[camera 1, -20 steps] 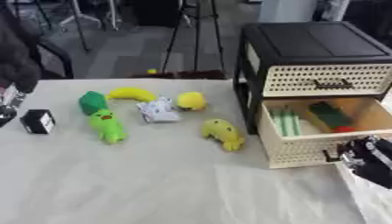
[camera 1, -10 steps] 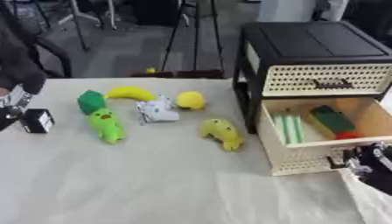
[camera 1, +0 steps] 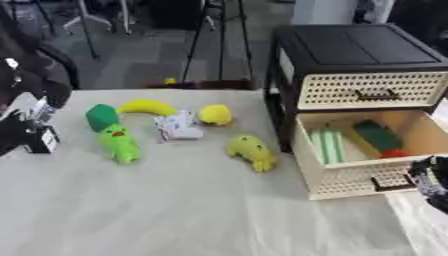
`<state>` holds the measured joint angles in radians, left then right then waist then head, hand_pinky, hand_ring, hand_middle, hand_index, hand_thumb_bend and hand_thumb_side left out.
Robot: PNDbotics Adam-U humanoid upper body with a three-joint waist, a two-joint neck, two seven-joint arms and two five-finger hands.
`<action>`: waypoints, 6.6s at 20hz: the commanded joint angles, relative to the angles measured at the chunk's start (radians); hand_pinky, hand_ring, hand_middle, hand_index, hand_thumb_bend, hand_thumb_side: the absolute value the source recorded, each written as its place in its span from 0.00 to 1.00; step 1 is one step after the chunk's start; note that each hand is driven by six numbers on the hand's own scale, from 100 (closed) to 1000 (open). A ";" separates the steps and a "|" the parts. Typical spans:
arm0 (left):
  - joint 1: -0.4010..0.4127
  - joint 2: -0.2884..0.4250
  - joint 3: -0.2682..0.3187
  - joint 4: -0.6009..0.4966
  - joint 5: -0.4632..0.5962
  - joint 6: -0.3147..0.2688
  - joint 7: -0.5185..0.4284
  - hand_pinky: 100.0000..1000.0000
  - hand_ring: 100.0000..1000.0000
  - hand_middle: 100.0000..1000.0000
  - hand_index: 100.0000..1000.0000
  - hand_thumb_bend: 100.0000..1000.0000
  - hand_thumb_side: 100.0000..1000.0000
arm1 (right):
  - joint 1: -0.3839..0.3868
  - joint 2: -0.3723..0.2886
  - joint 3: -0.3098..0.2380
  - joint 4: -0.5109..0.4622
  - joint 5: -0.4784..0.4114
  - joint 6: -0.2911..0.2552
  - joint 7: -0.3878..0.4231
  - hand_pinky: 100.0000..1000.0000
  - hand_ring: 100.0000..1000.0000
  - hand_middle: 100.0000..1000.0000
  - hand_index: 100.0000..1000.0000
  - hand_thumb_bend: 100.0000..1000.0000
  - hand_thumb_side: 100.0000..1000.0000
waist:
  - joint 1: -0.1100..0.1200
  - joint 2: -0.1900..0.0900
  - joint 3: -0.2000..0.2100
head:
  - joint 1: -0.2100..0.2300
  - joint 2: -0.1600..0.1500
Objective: Pick up objects from table and place into drawer.
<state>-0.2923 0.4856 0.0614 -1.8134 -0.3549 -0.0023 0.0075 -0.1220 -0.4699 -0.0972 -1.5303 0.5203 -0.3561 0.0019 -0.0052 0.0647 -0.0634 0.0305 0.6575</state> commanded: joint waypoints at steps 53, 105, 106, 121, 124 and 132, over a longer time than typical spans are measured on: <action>-0.491 0.014 -0.096 1.028 -0.761 0.108 -0.346 0.40 0.49 0.57 0.74 0.81 0.42 | -0.037 -0.002 0.006 -0.119 -0.100 -0.015 0.024 0.00 0.00 0.00 0.52 0.00 0.79 | -0.016 0.012 -0.096 | 0.039 -0.008; -0.690 -0.343 -0.341 0.621 -0.284 -0.001 -0.230 0.00 0.00 0.13 0.35 0.04 0.00 | -0.117 0.034 0.089 -0.121 -0.124 -0.038 0.098 0.00 0.00 0.00 0.51 0.00 0.80 | -0.006 0.030 -0.270 | 0.113 -0.028; -0.687 -0.349 -0.345 0.628 -0.293 -0.011 -0.227 0.00 0.00 0.13 0.35 0.05 0.00 | -0.119 0.035 0.089 -0.121 -0.125 -0.039 0.099 0.00 0.00 0.00 0.51 0.00 0.80 | -0.005 0.031 -0.273 | 0.114 -0.030; -0.669 -0.397 -0.335 0.685 -0.479 -0.119 -0.075 0.00 0.15 0.26 0.45 0.76 0.25 | -0.153 0.057 0.104 -0.128 -0.137 -0.046 0.121 0.00 0.00 0.00 0.51 0.00 0.80 | 0.003 0.058 -0.330 | 0.131 -0.071; -0.666 -0.401 -0.333 0.696 -0.486 -0.141 -0.028 0.05 0.27 0.38 0.58 0.91 0.34 | -0.158 0.062 0.105 -0.130 -0.140 -0.046 0.124 0.00 0.00 0.00 0.51 0.00 0.80 | 0.003 0.064 -0.342 | 0.135 -0.080; -0.663 -0.383 -0.327 0.667 -0.516 -0.181 0.067 0.47 0.52 0.56 0.72 1.00 0.50 | -0.157 0.063 0.103 -0.129 -0.140 -0.044 0.125 0.00 0.00 0.00 0.51 0.00 0.81 | 0.002 0.066 -0.336 | 0.138 -0.084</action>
<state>-0.9397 0.0885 -0.2769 -1.1195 -0.8639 -0.1798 0.0578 -0.2646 -0.3917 0.0122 -1.6386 0.3857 -0.4005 0.1253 0.0042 0.1418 -0.3984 0.1671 0.5857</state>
